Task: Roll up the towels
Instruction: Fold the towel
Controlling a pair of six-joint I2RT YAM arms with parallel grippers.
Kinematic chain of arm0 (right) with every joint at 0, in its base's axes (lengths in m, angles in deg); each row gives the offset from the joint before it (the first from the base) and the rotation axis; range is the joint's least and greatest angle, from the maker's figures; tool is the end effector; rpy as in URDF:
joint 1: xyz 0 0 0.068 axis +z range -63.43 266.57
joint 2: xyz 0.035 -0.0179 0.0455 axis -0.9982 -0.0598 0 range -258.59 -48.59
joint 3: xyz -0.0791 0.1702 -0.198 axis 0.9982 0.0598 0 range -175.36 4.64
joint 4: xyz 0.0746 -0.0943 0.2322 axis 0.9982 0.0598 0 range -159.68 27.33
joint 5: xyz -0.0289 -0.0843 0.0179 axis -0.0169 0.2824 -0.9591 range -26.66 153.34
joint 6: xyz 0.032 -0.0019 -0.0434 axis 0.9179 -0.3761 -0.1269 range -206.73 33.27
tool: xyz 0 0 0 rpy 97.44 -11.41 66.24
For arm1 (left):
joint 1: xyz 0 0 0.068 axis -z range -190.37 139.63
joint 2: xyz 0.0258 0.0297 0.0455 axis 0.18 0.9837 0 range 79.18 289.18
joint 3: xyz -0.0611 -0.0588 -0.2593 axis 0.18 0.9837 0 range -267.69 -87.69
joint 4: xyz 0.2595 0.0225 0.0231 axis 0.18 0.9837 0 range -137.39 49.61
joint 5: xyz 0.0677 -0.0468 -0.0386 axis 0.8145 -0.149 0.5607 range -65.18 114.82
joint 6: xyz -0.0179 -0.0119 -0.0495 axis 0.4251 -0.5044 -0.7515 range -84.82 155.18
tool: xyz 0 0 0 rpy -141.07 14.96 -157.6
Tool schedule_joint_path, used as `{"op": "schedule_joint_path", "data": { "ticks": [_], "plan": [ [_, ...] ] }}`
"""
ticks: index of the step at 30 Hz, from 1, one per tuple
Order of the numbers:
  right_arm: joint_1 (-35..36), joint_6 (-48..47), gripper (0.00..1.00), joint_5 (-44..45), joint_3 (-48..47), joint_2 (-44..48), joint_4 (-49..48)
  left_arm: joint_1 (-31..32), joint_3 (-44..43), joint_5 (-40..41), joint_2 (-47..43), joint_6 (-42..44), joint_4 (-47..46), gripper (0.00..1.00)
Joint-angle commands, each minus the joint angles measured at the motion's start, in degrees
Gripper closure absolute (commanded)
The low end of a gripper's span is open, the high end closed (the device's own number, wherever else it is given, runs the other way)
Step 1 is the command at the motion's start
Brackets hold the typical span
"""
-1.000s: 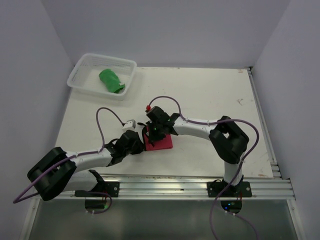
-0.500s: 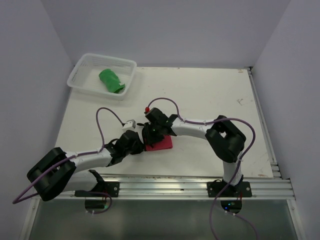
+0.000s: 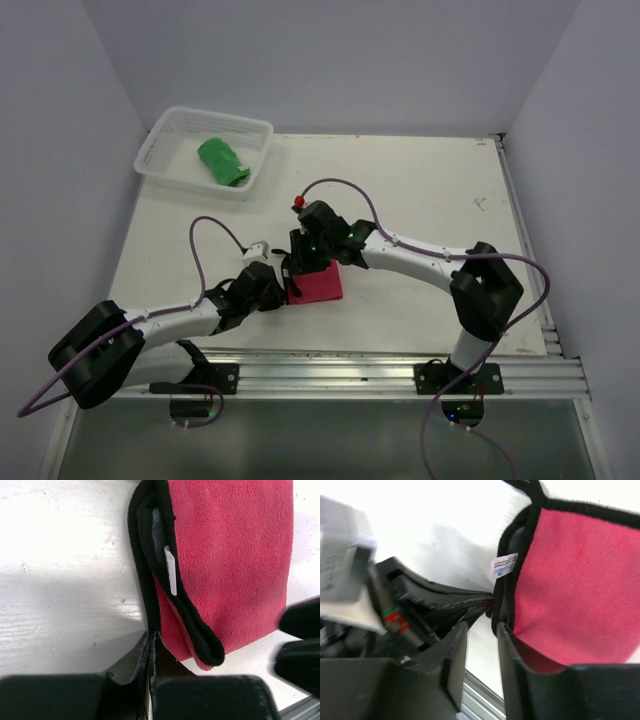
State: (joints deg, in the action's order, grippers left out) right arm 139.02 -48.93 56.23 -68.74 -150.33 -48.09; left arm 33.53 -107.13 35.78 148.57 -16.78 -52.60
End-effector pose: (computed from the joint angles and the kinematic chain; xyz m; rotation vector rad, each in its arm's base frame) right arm 0.2330 0.3104 0.2247 -0.3929 2.5924 0.7923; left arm 0.1546 -0.1393 0.1349 -0.2658 2.3996 -0.5914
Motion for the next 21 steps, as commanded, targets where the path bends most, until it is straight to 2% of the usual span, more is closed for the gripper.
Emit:
{"op": "schedule_joint_path", "data": {
  "ticks": [1, 2, 3, 5, 12, 16, 21],
  "plan": [
    [-0.1, -0.5, 0.71, 2.6, 1.2, 4.7, 2.1, 0.2, 0.4, 2.4, -1.3, 0.1, 3.9, 1.00],
    [-0.4, -0.8, 0.77, 3.4, 1.7, 5.7, 2.3, 0.2, 0.1, 2.5, -1.7, 0.5, 4.4, 1.00],
    [-0.7, -1.3, 0.87, 4.2, 2.8, 6.2, 3.1, 0.2, -0.4, 2.7, -2.0, 0.5, 4.8, 1.00],
    [-1.5, -2.1, 0.91, 6.0, 4.0, 7.6, 3.9, 0.2, -1.3, 3.0, -2.3, 0.9, 5.1, 1.00],
    [-2.6, -3.8, 0.91, 8.1, 9.6, 9.2, 3.6, 0.2, -3.1, 3.9, -1.8, 1.1, 7.9, 1.00],
    [-2.5, -4.0, 0.92, 7.9, 10.6, 8.0, 2.7, 0.2, -4.1, 4.9, -2.2, 1.4, 9.6, 0.92],
    [-2.5, -3.6, 0.92, 8.9, 12.9, 7.1, 1.5, 0.2, -6.7, 6.7, -4.3, 2.1, 13.7, 0.90]
  ]
}}
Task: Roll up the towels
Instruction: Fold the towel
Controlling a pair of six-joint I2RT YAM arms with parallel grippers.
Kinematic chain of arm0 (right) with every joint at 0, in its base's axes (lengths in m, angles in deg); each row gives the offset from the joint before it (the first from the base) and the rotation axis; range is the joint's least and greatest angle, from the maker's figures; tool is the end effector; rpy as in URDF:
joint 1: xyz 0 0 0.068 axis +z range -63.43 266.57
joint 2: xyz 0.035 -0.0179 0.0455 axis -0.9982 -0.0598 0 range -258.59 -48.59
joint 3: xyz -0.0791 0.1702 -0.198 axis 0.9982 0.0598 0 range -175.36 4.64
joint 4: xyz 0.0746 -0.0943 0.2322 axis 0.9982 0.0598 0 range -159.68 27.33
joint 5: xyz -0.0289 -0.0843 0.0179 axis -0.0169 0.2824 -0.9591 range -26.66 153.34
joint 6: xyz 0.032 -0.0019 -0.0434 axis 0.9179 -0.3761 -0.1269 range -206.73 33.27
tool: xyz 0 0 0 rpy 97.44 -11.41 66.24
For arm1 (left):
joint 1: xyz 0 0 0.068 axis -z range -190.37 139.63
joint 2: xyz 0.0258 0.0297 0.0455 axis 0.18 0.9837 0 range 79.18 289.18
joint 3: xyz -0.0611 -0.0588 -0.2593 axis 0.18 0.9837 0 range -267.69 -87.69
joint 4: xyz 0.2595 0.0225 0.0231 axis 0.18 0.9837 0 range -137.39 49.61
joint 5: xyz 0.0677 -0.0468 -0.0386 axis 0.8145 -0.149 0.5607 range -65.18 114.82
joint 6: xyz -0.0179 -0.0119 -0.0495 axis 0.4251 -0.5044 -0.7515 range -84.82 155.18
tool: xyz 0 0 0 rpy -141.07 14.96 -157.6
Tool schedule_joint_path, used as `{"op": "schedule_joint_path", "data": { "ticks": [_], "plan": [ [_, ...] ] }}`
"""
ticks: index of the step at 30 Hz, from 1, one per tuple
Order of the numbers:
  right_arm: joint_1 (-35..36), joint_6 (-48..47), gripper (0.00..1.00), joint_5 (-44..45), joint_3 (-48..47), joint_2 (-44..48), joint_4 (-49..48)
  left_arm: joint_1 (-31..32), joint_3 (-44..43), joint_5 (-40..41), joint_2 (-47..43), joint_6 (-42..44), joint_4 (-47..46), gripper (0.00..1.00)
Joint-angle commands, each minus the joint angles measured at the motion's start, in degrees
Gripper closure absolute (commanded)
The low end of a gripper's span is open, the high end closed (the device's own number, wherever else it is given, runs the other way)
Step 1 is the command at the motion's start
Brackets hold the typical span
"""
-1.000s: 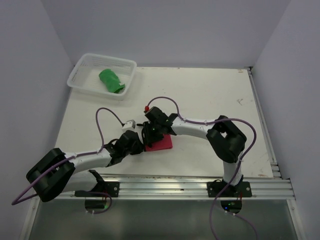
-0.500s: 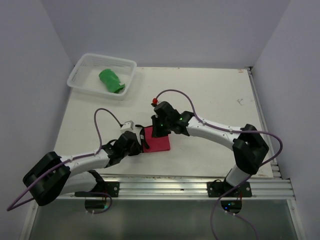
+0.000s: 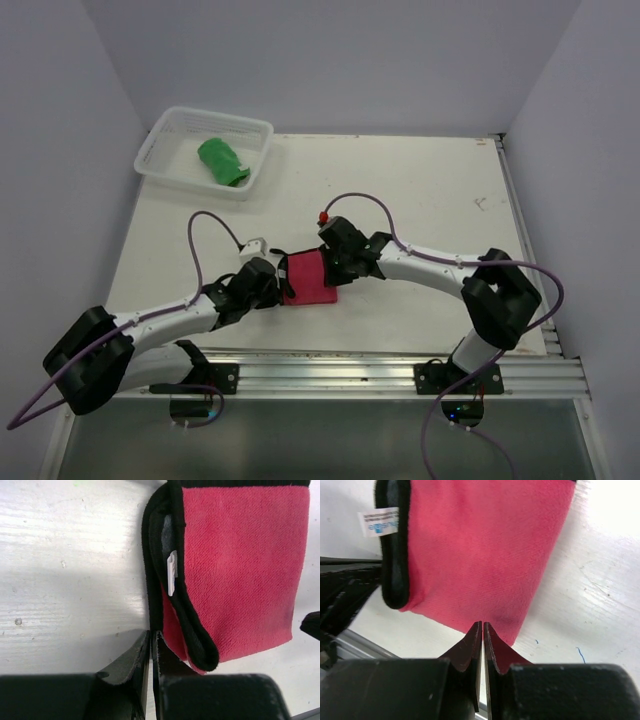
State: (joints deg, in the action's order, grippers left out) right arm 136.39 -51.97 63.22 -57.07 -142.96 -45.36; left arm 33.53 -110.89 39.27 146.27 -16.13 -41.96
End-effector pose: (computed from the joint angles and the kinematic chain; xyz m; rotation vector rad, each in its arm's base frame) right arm 0.2183 0.2587 0.2031 -0.3501 2.6432 0.5342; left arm 0.1547 -0.1365 0.1477 -0.2727 2.4327 -0.4604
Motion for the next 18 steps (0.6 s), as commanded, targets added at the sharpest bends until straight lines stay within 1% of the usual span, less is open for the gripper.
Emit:
{"op": "schedule_joint_path", "data": {
  "ticks": [1, 6, 10, 13, 18],
  "plan": [
    [0.1, -0.7, 0.92, 1.9, 1.7, -0.5, -1.5, 0.2, -3.3, 3.5, -2.7, 1.6, 3.6, 0.89],
    [0.0, -0.5, 0.92, 1.2, 3.5, -2.2, -4.0, 0.2, -6.3, 5.4, -4.5, 2.4, 7.0, 0.88],
    [0.1, -0.6, 0.93, 0.6, 4.4, -4.5, -6.0, 0.2, -8.5, 5.5, -4.4, 3.3, 7.1, 0.83],
    [0.0, -0.3, 0.93, 0.4, 5.1, -5.6, -7.5, 0.2, -9.8, 4.4, -3.9, 4.5, 5.4, 0.78],
    [0.1, 0.0, 0.93, 0.4, 5.4, -5.7, -8.0, 0.2, -9.7, 1.0, -3.2, 7.3, -1.3, 0.72]
  ]
}}
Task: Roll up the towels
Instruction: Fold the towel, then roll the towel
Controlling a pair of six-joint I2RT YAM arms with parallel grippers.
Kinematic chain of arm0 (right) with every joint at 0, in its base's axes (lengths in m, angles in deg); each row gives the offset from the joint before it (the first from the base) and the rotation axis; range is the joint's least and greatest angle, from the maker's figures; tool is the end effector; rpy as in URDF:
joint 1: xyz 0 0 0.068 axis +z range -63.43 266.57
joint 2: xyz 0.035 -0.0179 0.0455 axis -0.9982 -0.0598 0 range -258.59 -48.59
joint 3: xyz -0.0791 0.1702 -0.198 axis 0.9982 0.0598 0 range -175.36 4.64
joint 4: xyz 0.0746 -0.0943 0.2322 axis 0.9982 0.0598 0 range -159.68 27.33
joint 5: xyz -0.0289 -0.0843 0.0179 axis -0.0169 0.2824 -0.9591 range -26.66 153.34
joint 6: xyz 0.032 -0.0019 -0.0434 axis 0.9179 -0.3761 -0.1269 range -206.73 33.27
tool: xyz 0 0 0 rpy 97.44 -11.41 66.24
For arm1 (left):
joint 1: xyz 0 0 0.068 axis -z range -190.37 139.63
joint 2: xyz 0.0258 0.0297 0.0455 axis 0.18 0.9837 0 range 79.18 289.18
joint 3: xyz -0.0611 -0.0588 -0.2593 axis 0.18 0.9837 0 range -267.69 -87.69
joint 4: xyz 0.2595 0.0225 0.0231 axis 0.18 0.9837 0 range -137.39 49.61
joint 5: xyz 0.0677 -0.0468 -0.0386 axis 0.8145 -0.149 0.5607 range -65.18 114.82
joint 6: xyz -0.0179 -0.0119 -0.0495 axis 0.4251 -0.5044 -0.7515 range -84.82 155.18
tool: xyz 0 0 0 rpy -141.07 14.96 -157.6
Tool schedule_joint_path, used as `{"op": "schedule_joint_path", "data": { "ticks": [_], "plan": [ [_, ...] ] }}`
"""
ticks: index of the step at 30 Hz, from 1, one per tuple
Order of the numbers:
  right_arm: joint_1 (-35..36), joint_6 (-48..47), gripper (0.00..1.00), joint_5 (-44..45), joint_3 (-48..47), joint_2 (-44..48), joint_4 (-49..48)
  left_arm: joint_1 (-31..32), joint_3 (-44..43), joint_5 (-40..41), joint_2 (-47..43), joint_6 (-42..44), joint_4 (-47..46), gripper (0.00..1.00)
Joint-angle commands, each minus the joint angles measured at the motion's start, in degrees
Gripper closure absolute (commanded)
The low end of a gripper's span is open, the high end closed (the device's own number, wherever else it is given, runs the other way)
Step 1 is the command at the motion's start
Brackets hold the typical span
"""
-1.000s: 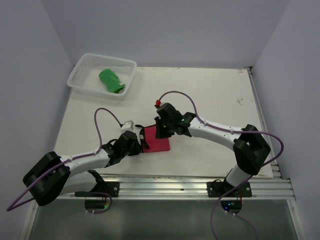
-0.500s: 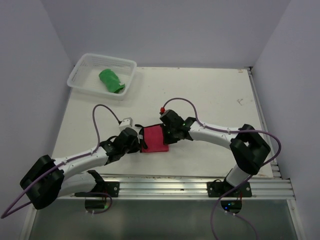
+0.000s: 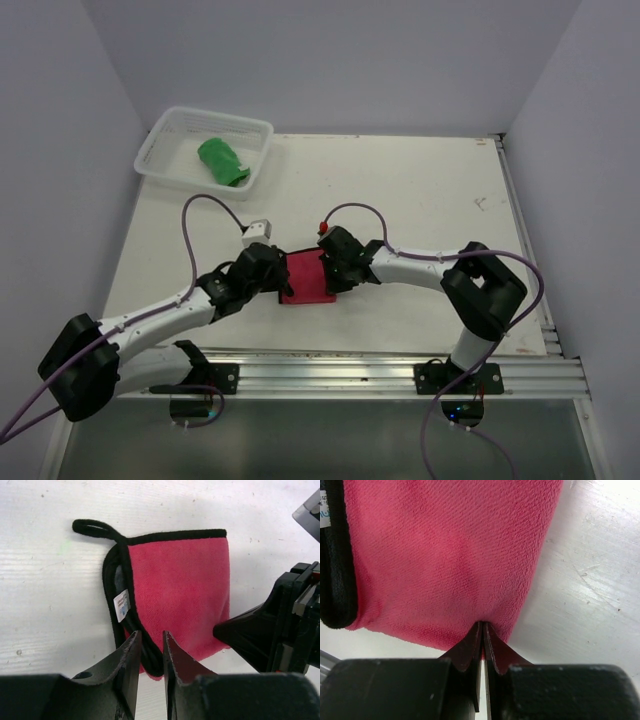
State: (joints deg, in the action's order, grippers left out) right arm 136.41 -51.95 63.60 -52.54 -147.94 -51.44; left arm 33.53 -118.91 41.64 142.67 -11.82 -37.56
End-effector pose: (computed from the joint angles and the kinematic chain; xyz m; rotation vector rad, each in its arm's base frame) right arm 0.2186 0.2589 0.1587 -0.3542 2.6934 0.4788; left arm 0.1668 -0.1462 0.1971 -0.2143 2.3068 -0.4920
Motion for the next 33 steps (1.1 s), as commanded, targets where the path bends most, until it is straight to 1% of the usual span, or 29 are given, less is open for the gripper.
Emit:
{"op": "schedule_joint_path", "data": {
  "ticks": [1, 7, 10, 16, 20, 27, 33],
  "plan": [
    [0.0, -0.2, 0.93, 0.0, 0.9, -0.8, -1.7, 0.2, -1.7, -1.4, 1.7, 3.5, -6.6, 0.71],
    [0.1, -0.5, 0.93, 0.0, 0.8, -0.1, -1.3, 0.1, -6.9, 2.6, 8.9, 5.9, -4.9, 0.67],
    [0.1, -0.9, 0.93, 0.0, 1.0, 0.3, -0.8, -0.7, -9.1, 3.0, 14.0, 7.0, -4.3, 0.67],
    [0.0, -1.1, 0.93, 0.0, 1.9, 0.9, -0.8, -2.5, -10.3, 2.8, 18.9, 7.8, -4.5, 0.67],
    [0.0, -1.2, 0.93, 0.0, 1.8, 0.7, -0.8, -3.3, -9.7, 3.4, 20.8, 7.5, -4.4, 0.67],
    [0.0, -1.2, 0.93, 0.0, 1.6, 0.4, -0.7, -4.0, -7.3, 0.6, 21.1, 7.6, -8.3, 0.67],
    [0.0, -0.9, 0.93, 0.0, 1.9, 0.0, -1.2, -4.1, -7.2, -0.1, 21.2, 8.7, -8.9, 0.75]
  ]
}}
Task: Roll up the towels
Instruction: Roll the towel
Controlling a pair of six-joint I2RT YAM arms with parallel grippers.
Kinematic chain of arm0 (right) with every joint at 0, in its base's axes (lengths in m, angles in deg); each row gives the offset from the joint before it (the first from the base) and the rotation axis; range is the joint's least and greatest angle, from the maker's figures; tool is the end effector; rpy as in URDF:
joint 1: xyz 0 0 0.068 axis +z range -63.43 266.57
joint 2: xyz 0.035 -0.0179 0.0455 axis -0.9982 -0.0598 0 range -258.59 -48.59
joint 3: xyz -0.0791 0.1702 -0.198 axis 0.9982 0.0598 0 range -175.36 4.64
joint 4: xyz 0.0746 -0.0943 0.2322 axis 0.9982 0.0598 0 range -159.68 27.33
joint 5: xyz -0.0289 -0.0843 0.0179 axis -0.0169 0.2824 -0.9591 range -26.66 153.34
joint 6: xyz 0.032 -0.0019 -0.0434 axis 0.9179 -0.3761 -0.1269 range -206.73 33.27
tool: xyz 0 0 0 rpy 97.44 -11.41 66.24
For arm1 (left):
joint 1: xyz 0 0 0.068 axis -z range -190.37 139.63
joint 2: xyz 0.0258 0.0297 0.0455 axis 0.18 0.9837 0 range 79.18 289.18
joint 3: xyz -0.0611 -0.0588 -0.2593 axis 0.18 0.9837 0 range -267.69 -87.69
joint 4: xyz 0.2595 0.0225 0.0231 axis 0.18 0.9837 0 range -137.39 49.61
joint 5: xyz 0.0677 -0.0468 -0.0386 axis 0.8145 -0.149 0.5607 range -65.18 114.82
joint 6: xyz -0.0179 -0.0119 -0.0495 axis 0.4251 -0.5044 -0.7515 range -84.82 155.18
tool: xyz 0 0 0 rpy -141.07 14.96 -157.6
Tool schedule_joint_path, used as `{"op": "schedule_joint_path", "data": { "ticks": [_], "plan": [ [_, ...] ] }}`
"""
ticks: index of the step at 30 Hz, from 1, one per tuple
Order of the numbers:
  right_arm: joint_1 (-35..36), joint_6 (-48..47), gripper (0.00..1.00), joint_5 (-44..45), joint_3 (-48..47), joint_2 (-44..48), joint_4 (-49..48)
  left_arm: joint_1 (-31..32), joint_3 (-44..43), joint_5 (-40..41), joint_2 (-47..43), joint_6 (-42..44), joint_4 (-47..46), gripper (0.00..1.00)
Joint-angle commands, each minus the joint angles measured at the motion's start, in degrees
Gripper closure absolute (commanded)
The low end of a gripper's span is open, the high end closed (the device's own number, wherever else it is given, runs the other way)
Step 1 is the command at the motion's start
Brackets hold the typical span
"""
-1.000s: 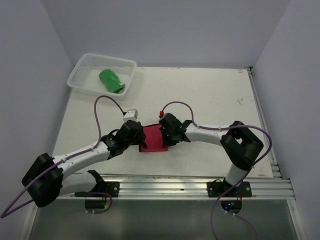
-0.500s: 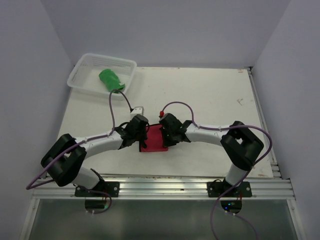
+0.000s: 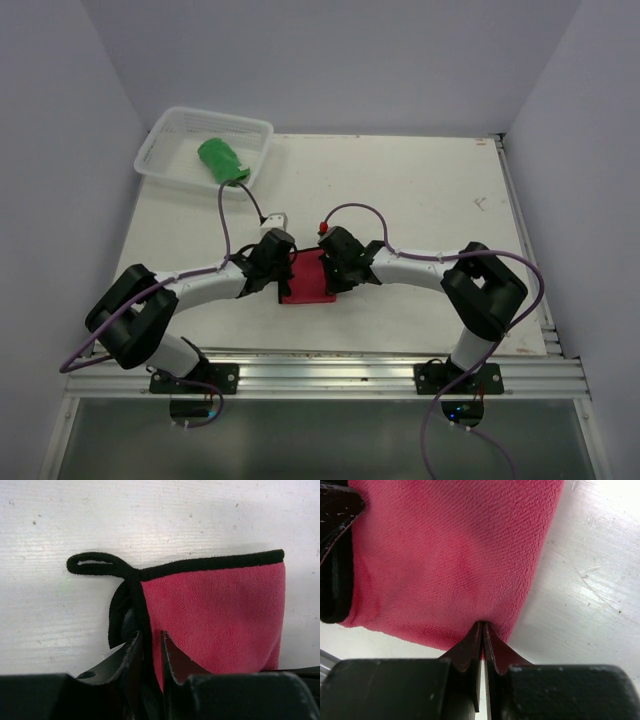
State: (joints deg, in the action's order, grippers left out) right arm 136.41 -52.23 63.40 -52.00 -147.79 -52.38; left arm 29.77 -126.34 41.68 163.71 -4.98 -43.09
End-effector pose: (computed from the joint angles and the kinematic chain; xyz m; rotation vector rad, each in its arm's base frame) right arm 0.2181 0.2585 0.1578 -0.3610 2.6850 0.4890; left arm 0.2189 -0.1711 0.1591 -0.1299 2.4132 -0.2902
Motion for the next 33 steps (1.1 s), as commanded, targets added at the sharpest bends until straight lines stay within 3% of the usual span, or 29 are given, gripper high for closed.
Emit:
{"op": "schedule_joint_path", "data": {
  "ticks": [1, 8, 13, 33],
  "plan": [
    [0.0, -0.7, 0.93, 0.2, 1.4, -0.1, -0.2, -0.3, 0.2, -0.1, 0.3, 1.9, -3.3, 0.76],
    [0.0, -0.5, 0.93, 0.2, 1.6, -0.4, -0.5, -0.6, 0.9, 2.8, 0.5, 2.5, -1.7, 0.83],
    [0.0, -0.4, 0.93, 0.2, 1.5, -0.4, -0.6, -0.7, 1.4, 5.3, -1.2, 3.1, -0.3, 1.00],
    [0.0, -0.5, 0.91, 0.2, 1.9, 0.3, -0.1, -1.6, 6.8, 6.3, -1.7, 0.5, -2.6, 1.00]
  ]
}}
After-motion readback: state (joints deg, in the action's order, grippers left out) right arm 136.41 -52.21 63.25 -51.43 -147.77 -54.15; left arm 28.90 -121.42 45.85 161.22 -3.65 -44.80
